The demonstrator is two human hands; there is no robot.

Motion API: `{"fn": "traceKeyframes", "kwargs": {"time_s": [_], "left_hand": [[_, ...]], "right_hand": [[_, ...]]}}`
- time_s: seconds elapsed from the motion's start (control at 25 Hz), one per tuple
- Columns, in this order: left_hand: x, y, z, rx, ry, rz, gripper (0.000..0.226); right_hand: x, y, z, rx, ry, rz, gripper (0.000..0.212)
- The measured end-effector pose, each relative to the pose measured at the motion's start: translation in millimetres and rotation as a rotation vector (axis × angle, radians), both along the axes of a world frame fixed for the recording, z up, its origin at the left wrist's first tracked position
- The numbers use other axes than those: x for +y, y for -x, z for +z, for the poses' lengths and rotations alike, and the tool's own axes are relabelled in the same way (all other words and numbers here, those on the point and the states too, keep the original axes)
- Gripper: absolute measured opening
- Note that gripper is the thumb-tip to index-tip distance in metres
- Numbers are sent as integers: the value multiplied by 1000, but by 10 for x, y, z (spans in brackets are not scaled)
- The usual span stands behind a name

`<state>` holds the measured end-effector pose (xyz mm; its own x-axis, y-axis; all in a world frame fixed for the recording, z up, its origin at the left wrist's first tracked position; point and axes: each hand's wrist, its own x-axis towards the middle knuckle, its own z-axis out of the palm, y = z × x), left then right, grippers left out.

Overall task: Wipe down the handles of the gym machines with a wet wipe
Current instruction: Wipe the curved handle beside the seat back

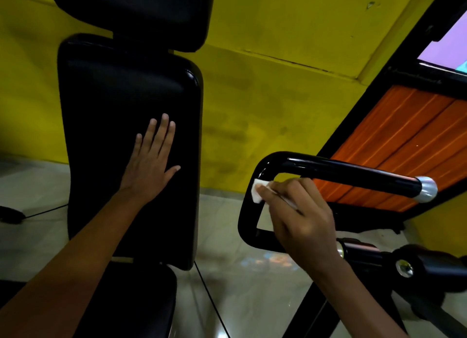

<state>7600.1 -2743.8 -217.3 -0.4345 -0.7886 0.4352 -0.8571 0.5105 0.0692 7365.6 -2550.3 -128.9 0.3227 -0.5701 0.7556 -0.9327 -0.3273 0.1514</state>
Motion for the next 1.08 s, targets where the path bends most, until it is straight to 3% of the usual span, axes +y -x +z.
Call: {"fn": "traceKeyframes", "kwargs": {"time_s": [0.24, 0.8, 1.08], "left_hand": [[8, -7, 5, 8, -6, -9, 103], [18, 1, 7, -5, -4, -20, 102], [39, -19, 45, 10, -3, -32, 103]], "right_hand": [[104, 71, -165, 137, -127, 115, 18], [143, -30, -338, 129, -119, 95, 16], [258, 68, -507, 164, -306, 204, 22]]}}
